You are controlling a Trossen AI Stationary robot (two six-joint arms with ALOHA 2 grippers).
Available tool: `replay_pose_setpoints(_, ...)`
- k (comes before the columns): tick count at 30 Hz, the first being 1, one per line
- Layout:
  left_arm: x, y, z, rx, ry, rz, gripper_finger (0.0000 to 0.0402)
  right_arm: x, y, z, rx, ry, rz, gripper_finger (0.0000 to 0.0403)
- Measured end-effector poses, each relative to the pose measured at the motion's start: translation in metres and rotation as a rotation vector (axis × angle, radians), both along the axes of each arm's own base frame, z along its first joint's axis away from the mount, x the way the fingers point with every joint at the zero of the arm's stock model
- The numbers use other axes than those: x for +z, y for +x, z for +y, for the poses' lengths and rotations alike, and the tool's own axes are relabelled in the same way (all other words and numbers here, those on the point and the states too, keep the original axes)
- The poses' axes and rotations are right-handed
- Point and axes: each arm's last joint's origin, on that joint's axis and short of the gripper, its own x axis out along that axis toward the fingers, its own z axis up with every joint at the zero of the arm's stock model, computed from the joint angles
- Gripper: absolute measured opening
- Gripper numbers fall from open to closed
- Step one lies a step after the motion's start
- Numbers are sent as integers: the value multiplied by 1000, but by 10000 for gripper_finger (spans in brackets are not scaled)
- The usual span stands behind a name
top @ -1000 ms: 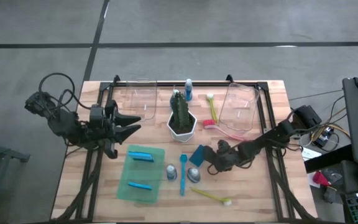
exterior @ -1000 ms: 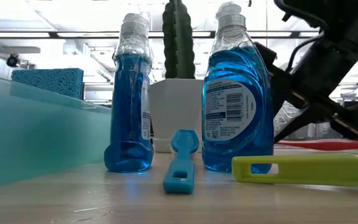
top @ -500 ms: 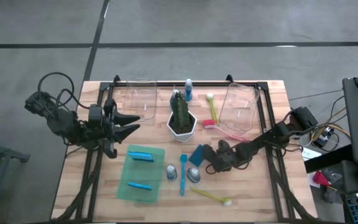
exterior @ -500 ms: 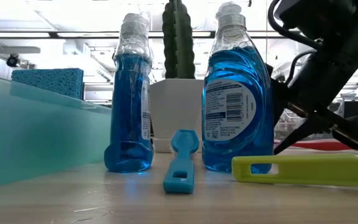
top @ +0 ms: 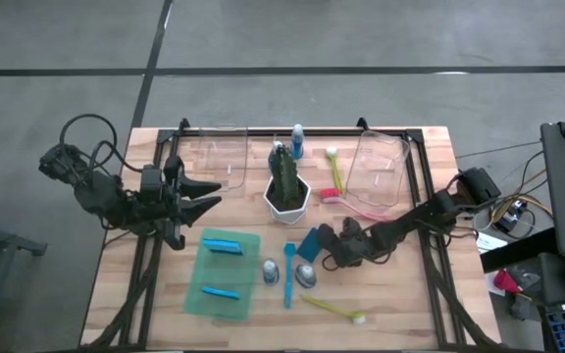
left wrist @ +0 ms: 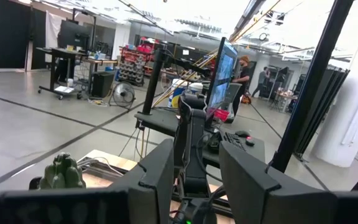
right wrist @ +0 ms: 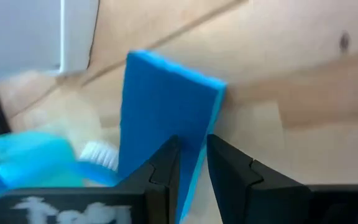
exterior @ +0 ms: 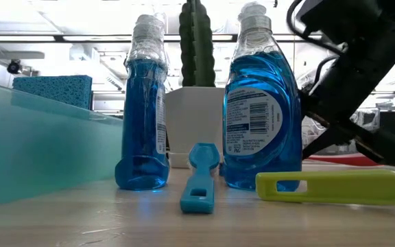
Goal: Pick & Place Kitchen Sink Supplies
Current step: Put the blue sponge wipe into the green bin
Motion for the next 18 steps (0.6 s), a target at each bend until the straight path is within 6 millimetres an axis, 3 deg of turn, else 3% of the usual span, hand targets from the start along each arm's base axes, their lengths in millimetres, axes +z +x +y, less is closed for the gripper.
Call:
replay_pose_setpoints(10, 0, 0, 0, 0, 0, 0, 122, -6, 3, -8, 22, 4, 45, 62)
replay_pose_setpoints(18, 0, 0, 0, 0, 2, 4, 122, -7, 3, -8, 91, -49, 72, 12)
